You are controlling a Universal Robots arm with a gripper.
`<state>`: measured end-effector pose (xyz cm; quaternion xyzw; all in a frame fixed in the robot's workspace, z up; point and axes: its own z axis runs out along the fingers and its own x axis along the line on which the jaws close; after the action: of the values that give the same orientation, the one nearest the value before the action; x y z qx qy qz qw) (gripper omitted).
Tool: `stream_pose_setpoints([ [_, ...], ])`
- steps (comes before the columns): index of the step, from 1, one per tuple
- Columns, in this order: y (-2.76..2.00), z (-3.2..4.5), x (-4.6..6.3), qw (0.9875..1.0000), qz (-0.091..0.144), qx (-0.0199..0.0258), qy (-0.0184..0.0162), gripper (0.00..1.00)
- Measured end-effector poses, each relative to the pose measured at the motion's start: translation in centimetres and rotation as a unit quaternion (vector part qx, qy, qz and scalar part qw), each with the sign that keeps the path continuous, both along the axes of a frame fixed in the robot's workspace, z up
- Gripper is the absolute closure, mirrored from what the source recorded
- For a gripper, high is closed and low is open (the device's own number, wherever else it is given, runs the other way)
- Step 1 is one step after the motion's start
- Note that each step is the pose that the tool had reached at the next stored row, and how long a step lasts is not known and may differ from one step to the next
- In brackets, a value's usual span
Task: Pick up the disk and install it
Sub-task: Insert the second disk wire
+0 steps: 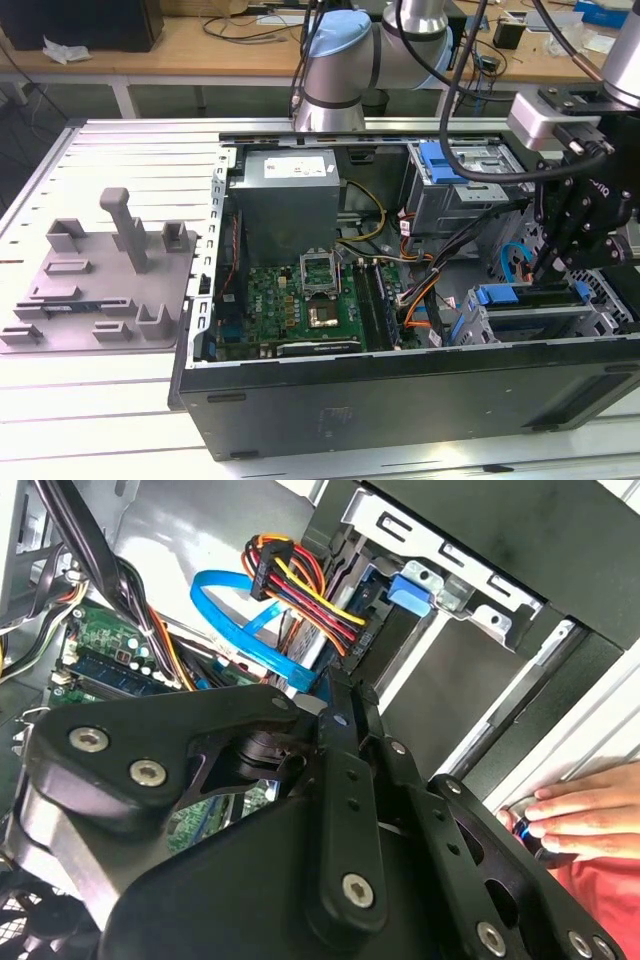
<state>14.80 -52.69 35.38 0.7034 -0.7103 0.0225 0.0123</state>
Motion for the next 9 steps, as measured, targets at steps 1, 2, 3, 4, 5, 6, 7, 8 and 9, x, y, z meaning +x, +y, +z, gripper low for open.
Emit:
stream_pose_setpoints([
  [1,0.00,0.00,0.02,1.0000,0.000,0.0000,0.0000,0.84],
  [2,0.00,-0.01,0.02,1.0000,0.000,0.0000,0.0000,0.84],
  [3,-0.01,-0.03,0.02,1.0000,0.000,-0.0002,0.0000,0.84],
  [4,0.01,-0.06,0.02,1.0000,0.000,-0.0001,0.0000,0.84],
  [5,0.03,-0.10,0.02,1.0000,0.000,0.0000,0.0000,0.84],
  [6,0.05,-0.12,0.02,1.0000,0.000,0.0000,0.0000,0.84],
  [7,0.09,-0.14,0.02,1.0000,0.000,-0.0001,0.0000,0.84],
  [8,0.17,-0.18,0.02,1.0000,0.000,-0.0001,0.0000,0.84],
  [9,0.20,-0.21,0.02,1.0000,0.000,0.0000,0.0000,0.84],
])
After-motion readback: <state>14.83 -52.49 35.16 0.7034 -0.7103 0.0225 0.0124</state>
